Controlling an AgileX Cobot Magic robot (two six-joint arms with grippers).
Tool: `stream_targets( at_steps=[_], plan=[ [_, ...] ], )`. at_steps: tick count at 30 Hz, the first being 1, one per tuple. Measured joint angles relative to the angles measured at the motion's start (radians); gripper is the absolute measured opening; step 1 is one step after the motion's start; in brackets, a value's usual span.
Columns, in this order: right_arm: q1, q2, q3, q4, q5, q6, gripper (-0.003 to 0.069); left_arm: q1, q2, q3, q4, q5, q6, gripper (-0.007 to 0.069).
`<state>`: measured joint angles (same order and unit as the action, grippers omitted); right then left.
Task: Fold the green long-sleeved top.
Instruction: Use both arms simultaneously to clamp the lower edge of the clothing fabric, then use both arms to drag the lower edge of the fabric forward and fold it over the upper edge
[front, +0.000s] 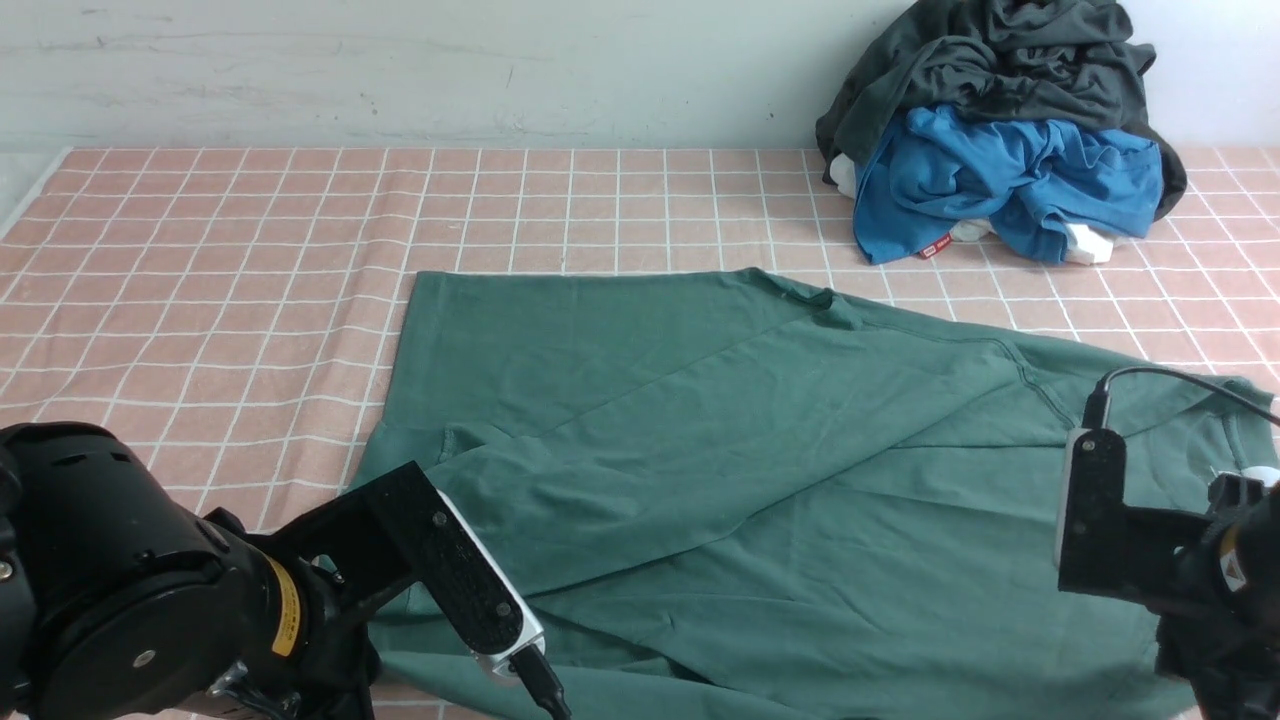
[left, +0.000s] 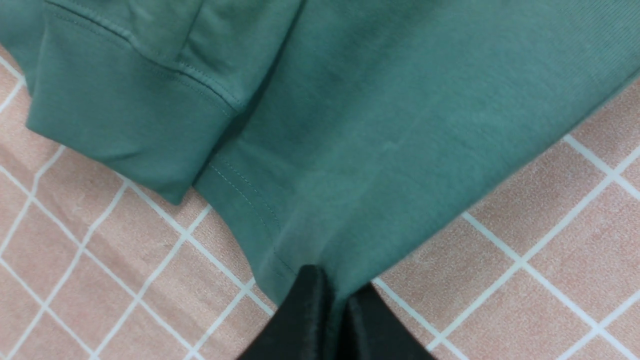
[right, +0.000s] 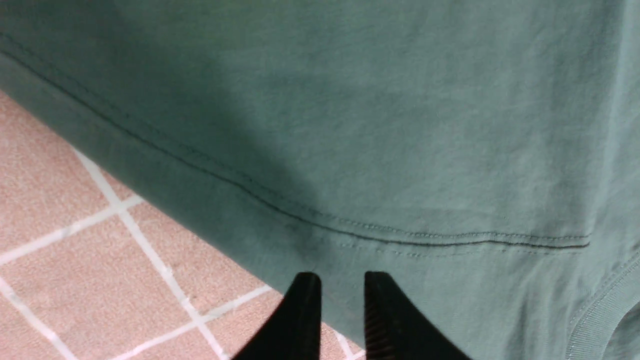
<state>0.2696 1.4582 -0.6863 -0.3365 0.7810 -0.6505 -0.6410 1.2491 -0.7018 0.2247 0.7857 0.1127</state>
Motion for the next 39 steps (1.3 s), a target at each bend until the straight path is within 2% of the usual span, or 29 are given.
stream_targets(
  at_steps=[1, 3, 4, 7, 10, 14, 20, 21, 26, 27, 29, 33, 34, 39],
  plan=[
    [0.000, 0.000, 0.000, -0.002, 0.000, 0.000, 0.0201, 0.000, 0.000, 0.000, 0.000, 0.000, 0.000, 0.0006],
    [0.000, 0.013, 0.000, -0.005, 0.001, -0.026, 0.0318, 0.000, 0.000, 0.000, 0.000, 0.000, 0.000, 0.0006],
    [0.000, 0.019, 0.000, -0.005, 0.001, -0.039, 0.0343, 0.000, 0.000, 0.000, 0.000, 0.000, 0.000, 0.0006],
    [0.000, 0.057, 0.002, 0.002, 0.001, -0.091, 0.0384, 0.000, 0.000, 0.000, 0.000, 0.000, 0.001, 0.0006],
    [0.000, 0.098, 0.013, 0.003, -0.013, -0.136, 0.0384, 0.000, 0.000, 0.000, 0.000, 0.000, 0.001, 0.0006],
    [0.000, 0.121, 0.012, 0.003, -0.010, -0.163, 0.0331, 0.000, 0.000, 0.000, 0.000, 0.000, 0.001, 0.0006],
    [0.001, 0.099, 0.014, -0.005, -0.030, -0.130, 0.0057, 0.000, 0.000, 0.000, -0.002, 0.003, -0.008, 0.0006],
    [0.001, 0.079, 0.015, -0.005, -0.030, -0.111, 0.0028, 0.000, 0.000, -0.004, -0.003, 0.010, -0.020, 0.0006],
    [0.001, -0.044, 0.010, -0.006, -0.004, -0.050, 0.0003, 0.003, 0.000, -0.053, 0.007, 0.064, -0.102, 0.0006],
    [0.001, -0.093, -0.014, -0.008, 0.037, -0.031, 0.0003, 0.021, 0.000, -0.089, 0.008, 0.083, -0.145, 0.0007],
    [0.001, -0.113, -0.040, -0.016, 0.058, -0.019, 0.0003, 0.046, 0.000, -0.123, 0.009, 0.092, -0.156, 0.0008],
    [-0.002, -0.121, -0.210, -0.070, 0.089, 0.058, 0.0003, 0.211, 0.056, -0.304, 0.022, 0.063, -0.149, 0.0018],
    [-0.002, -0.119, -0.210, -0.070, 0.087, 0.062, 0.0003, 0.211, 0.061, -0.313, 0.022, 0.063, -0.149, 0.0018],
    [-0.022, 0.026, -0.447, -0.124, -0.094, 0.154, 0.0003, 0.376, 0.271, -0.582, 0.019, -0.026, -0.142, 0.0018]
  ],
)
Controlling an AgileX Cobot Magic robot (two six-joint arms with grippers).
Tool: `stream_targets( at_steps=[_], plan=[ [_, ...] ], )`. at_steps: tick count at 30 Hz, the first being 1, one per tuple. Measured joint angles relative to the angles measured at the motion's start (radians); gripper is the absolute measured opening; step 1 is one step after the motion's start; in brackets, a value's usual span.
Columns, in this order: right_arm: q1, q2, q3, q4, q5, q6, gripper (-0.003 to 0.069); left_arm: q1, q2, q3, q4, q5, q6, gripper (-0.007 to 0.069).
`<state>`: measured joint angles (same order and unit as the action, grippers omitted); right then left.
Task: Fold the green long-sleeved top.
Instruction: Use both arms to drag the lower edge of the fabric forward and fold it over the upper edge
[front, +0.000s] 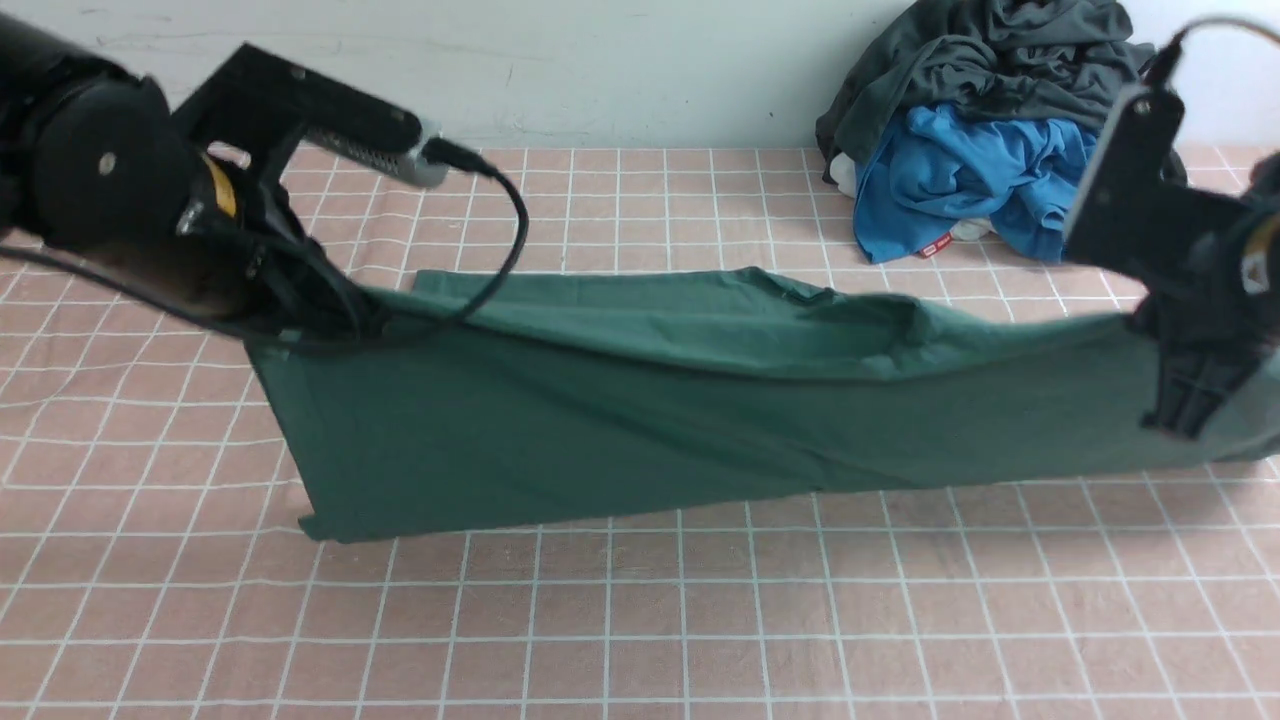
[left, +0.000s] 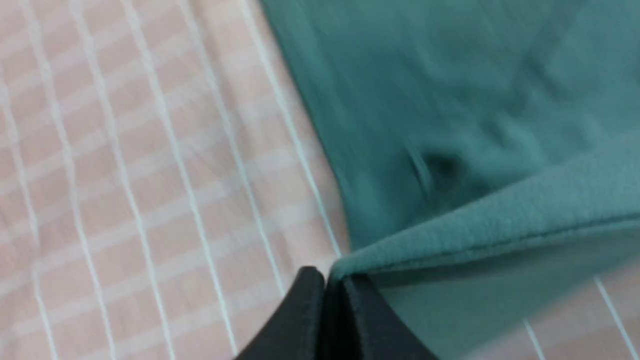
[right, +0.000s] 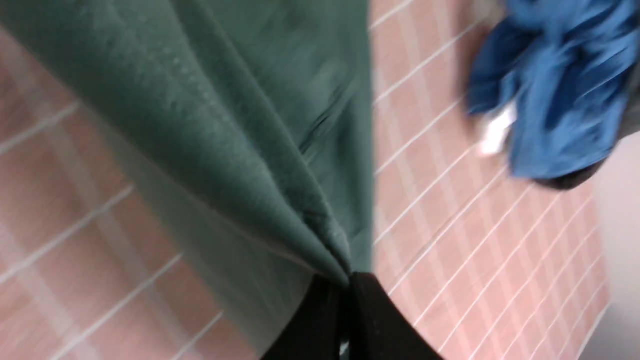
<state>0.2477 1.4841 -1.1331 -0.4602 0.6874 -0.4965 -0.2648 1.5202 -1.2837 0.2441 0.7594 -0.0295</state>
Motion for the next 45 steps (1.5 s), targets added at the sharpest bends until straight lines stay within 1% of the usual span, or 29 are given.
stream_targets(
  at_steps=[2, 4, 8, 10, 12, 15, 19, 20, 21, 23, 24, 25, 26, 27, 28, 30, 31, 32, 33, 34, 35, 36, 37, 38, 39, 42, 43, 44, 45],
  plan=[
    [-0.017, 0.106, -0.090, -0.027, -0.088, 0.019, 0.0003, 0.038, 0.121, -0.121, 0.002, -0.038, 0.001, 0.0018],
    [-0.028, 0.201, -0.154, -0.055, -0.137, 0.027, 0.0003, 0.066, 0.226, -0.219, 0.005, -0.064, -0.004, 0.0018],
    [-0.041, 0.385, -0.299, -0.085, -0.153, 0.073, 0.0004, 0.090, 0.426, -0.406, 0.018, -0.076, -0.031, 0.0020],
    [-0.046, 0.482, -0.364, -0.089, -0.135, 0.131, 0.0015, 0.095, 0.537, -0.513, 0.019, -0.064, -0.044, 0.0033],
    [-0.052, 0.550, -0.423, -0.089, -0.106, 0.199, 0.0049, 0.099, 0.624, -0.602, 0.019, -0.038, -0.048, 0.0074],
    [-0.054, 0.600, -0.498, -0.089, -0.017, 0.319, 0.0113, 0.104, 0.708, -0.710, 0.032, 0.012, -0.051, 0.0179],
    [-0.044, 0.598, -0.604, -0.065, 0.103, 0.496, 0.0192, 0.105, 0.734, -0.813, 0.042, 0.068, -0.064, 0.0328],
    [-0.043, 0.597, -0.604, -0.065, 0.107, 0.496, 0.0195, 0.105, 0.734, -0.818, 0.042, 0.070, -0.064, 0.0335],
    [-0.034, 0.587, -0.640, -0.026, 0.129, 0.534, 0.0207, 0.102, 0.727, -0.846, 0.038, 0.089, -0.069, 0.0372],
    [-0.024, 0.577, -0.670, 0.057, 0.134, 0.524, 0.0207, 0.096, 0.722, -0.862, 0.034, 0.124, -0.065, 0.0391],
    [-0.017, 0.576, -0.679, 0.122, 0.134, 0.490, 0.0195, 0.091, 0.718, -0.865, 0.034, 0.145, -0.053, 0.0396],
    [-0.009, 0.577, -0.682, 0.220, 0.134, 0.422, 0.0177, 0.086, 0.718, -0.869, 0.033, 0.163, -0.041, 0.0395],
    [-0.008, 0.580, -0.683, 0.238, 0.135, 0.395, 0.0168, 0.086, 0.718, -0.868, 0.033, 0.166, -0.036, 0.0395],
    [0.000, 0.599, -0.685, 0.371, 0.144, 0.287, 0.0129, 0.081, 0.723, -0.870, 0.026, 0.189, -0.025, 0.0388],
    [0.003, 0.615, -0.687, 0.472, 0.153, 0.203, 0.0103, 0.080, 0.729, -0.870, 0.019, 0.202, -0.024, 0.0382],
    [0.005, 0.646, -0.687, 0.610, 0.162, 0.102, 0.0055, 0.080, 0.735, -0.870, 0.005, 0.231, -0.022, 0.0372],
    [0.006, 0.704, -0.687, 0.751, 0.167, -0.037, 0.0013, 0.080, 0.743, -0.870, -0.022, 0.269, -0.007, 0.0363],
    [0.007, 0.725, -0.687, 0.799, 0.161, -0.080, 0.0005, 0.080, 0.746, -0.870, -0.050, 0.288, 0.013, 0.0360],
    [0.009, 0.766, -0.687, 0.898, 0.135, -0.159, -0.0004, 0.080, 0.747, -0.870, -0.085, 0.311, 0.039, 0.0356],
    [0.009, 0.780, -0.687, 0.911, 0.128, -0.183, -0.0006, 0.080, 0.747, -0.870, -0.102, 0.313, 0.050, 0.0355],
    [0.010, 0.826, -0.690, 1.008, 0.049, -0.255, -0.0010, 0.079, 0.747, -0.870, -0.173, 0.334, 0.094, 0.0353],
    [0.010, 0.838, -0.691, 1.018, 0.025, -0.272, -0.0011, 0.079, 0.747, -0.870, -0.182, 0.336, 0.099, 0.0353],
    [0.010, 0.889, -0.717, 1.088, -0.075, -0.308, -0.0011, 0.077, 0.747, -0.870, -0.256, 0.358, 0.148, 0.0353],
    [0.007, 0.909, -0.731, 1.109, -0.110, -0.305, -0.0011, 0.076, 0.747, -0.870, -0.275, 0.368, 0.164, 0.0353],
    [0.003, 0.935, -0.782, 1.125, -0.185, -0.275, -0.0011, 0.073, 0.747, -0.870, -0.306, 0.398, 0.192, 0.0353],
    [-0.015, 0.960, -0.839, 1.123, -0.223, -0.194, -0.0004, 0.064, 0.747, -0.870, -0.320, 0.446, 0.220, 0.0351],
    [-0.042, 0.967, -0.891, 1.088, -0.215, -0.100, 0.0015, 0.056, 0.747, -0.870, -0.318, 0.463, 0.236, 0.0331],
    [-0.045, 0.967, -0.905, 1.073, -0.212, -0.091, 0.0018, 0.054, 0.747, -0.870, -0.316, 0.465, 0.237, 0.0328],
    [-0.071, 0.959, -0.963, 0.995, -0.162, -0.015, 0.0047, 0.045, 0.740, -0.865, -0.314, 0.471, 0.245, 0.0298]
  ],
)
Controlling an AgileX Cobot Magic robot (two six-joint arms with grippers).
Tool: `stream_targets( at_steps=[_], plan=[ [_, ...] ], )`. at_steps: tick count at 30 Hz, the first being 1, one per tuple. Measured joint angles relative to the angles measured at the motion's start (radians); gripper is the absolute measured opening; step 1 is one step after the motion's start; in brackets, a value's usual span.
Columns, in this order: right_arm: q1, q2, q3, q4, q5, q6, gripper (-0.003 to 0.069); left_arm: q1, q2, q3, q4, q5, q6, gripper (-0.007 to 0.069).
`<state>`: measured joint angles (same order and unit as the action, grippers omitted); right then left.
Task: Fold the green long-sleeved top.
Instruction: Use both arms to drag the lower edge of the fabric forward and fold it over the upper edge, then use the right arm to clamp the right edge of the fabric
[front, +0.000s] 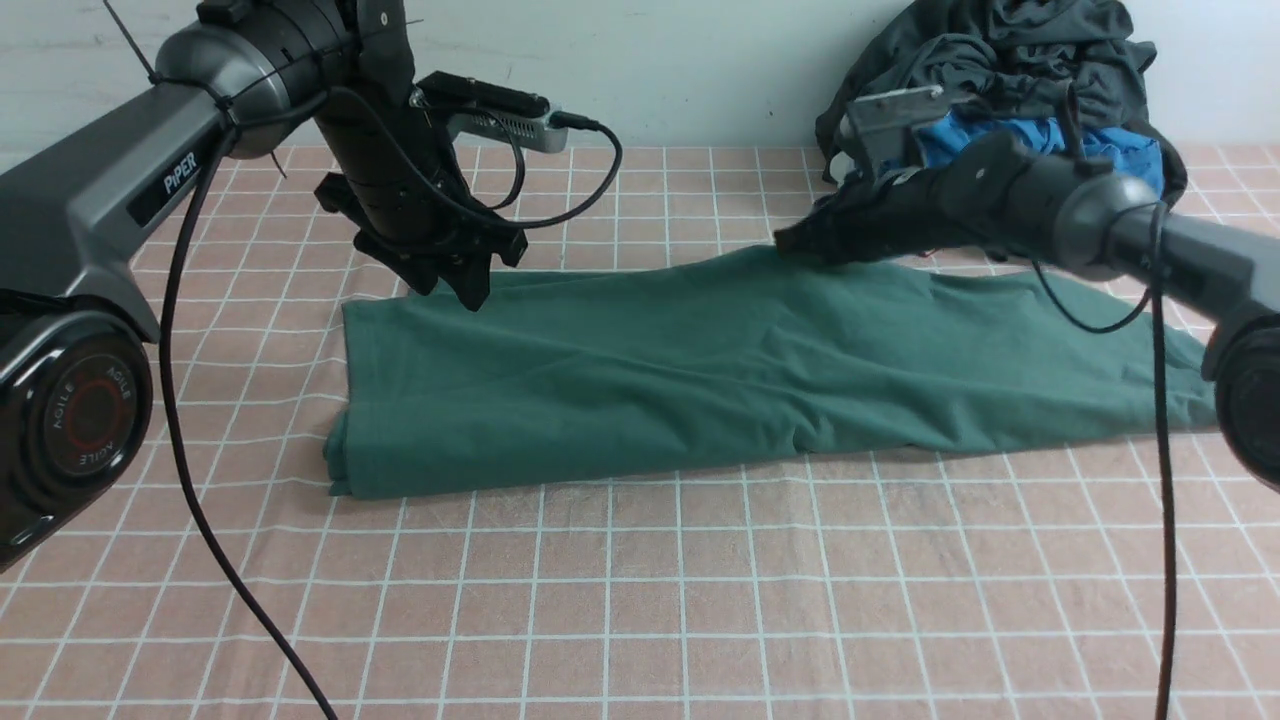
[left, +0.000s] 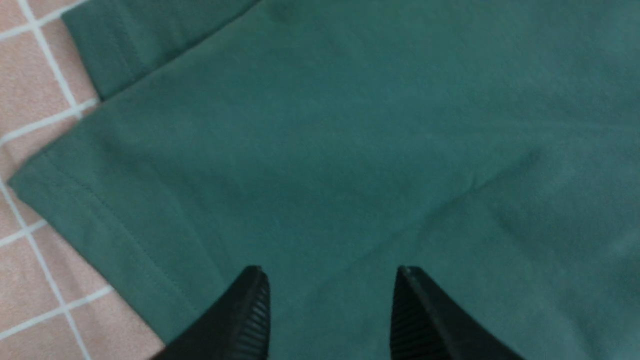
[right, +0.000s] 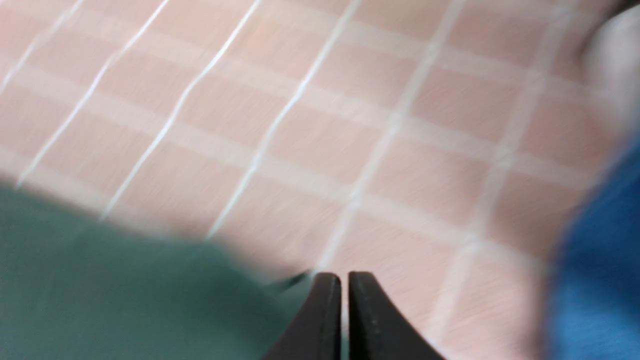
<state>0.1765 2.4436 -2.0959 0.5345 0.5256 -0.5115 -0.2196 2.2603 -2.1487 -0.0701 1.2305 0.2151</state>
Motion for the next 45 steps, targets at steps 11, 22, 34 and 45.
stream_targets(
  at_steps=[11, 22, 34, 45],
  plan=[
    [-0.259, -0.201, -0.172, -0.301, 0.695, 0.280, 0.0175, -0.016, -0.356, 0.472, -0.127, -0.021, 0.137, 0.0010],
    [-0.377, -0.223, 0.134, -0.490, 0.714, 0.357, 0.0427, -0.016, -1.011, 1.127, -0.183, -0.321, 0.157, -0.0003],
    [-0.377, -0.135, 0.198, -0.515, 0.705, 0.431, 0.0423, -0.016, -1.264, 1.409, -0.153, -0.478, 0.144, -0.0003],
    [-0.377, -0.139, 0.197, -0.556, 0.703, 0.416, 0.0046, -0.016, -1.210, 1.410, -0.153, -0.479, 0.142, -0.0003]
  ],
)
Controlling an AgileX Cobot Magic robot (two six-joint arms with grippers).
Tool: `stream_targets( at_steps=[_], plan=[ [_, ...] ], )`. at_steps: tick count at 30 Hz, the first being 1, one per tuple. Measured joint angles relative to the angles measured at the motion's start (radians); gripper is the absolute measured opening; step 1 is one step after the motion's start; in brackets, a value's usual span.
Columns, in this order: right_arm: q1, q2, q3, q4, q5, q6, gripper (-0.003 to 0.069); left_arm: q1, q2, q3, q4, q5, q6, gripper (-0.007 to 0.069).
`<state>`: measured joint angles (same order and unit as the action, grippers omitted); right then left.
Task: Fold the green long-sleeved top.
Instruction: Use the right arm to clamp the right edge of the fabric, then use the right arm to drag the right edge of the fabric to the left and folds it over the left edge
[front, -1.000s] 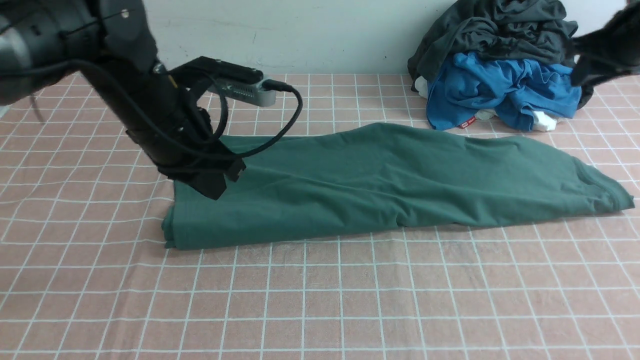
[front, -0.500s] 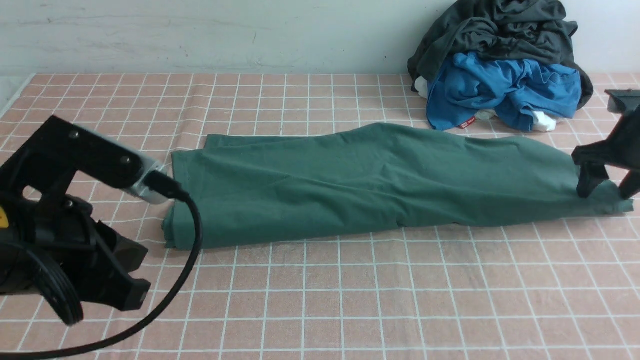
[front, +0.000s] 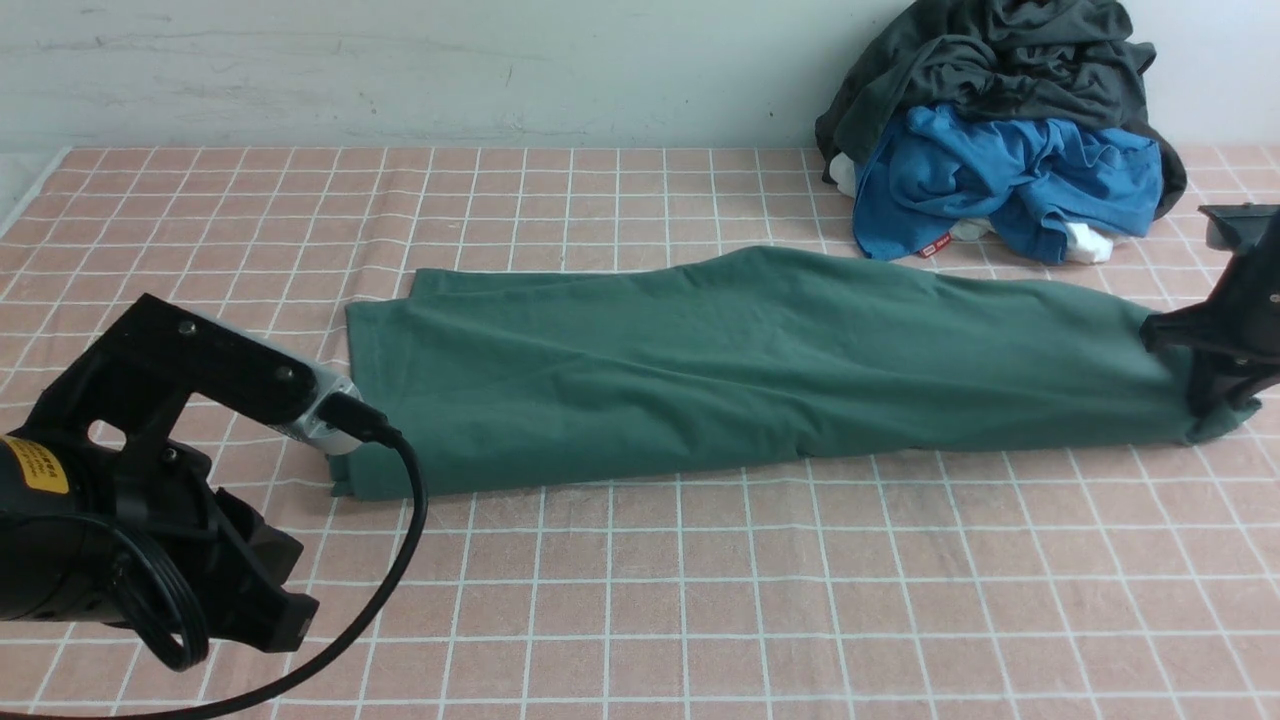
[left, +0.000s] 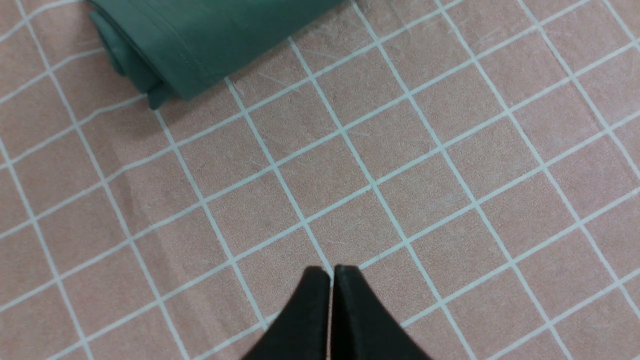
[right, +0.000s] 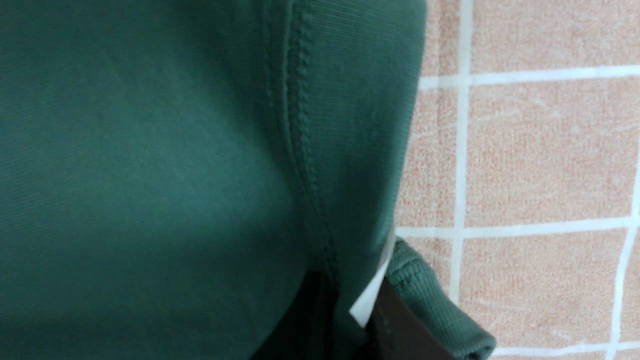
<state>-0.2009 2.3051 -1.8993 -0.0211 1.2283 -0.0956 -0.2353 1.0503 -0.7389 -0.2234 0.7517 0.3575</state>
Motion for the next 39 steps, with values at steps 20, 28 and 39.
stream_targets(
  at_steps=[20, 28, 39],
  plan=[
    [-0.012, 0.008, 0.003, -0.030, -0.005, 0.119, 0.0567, 0.000, 0.000, 0.000, 0.000, -0.015, 0.000, -0.0003],
    [-0.013, 0.015, -0.014, 0.021, 0.003, 0.068, 0.0308, 0.000, 0.000, 0.000, -0.001, -0.014, 0.000, -0.0003],
    [-0.081, -0.222, -0.170, -0.080, 0.018, 0.047, 0.0091, 0.000, -0.138, 0.000, 0.008, -0.003, -0.015, -0.0003]
  ],
)
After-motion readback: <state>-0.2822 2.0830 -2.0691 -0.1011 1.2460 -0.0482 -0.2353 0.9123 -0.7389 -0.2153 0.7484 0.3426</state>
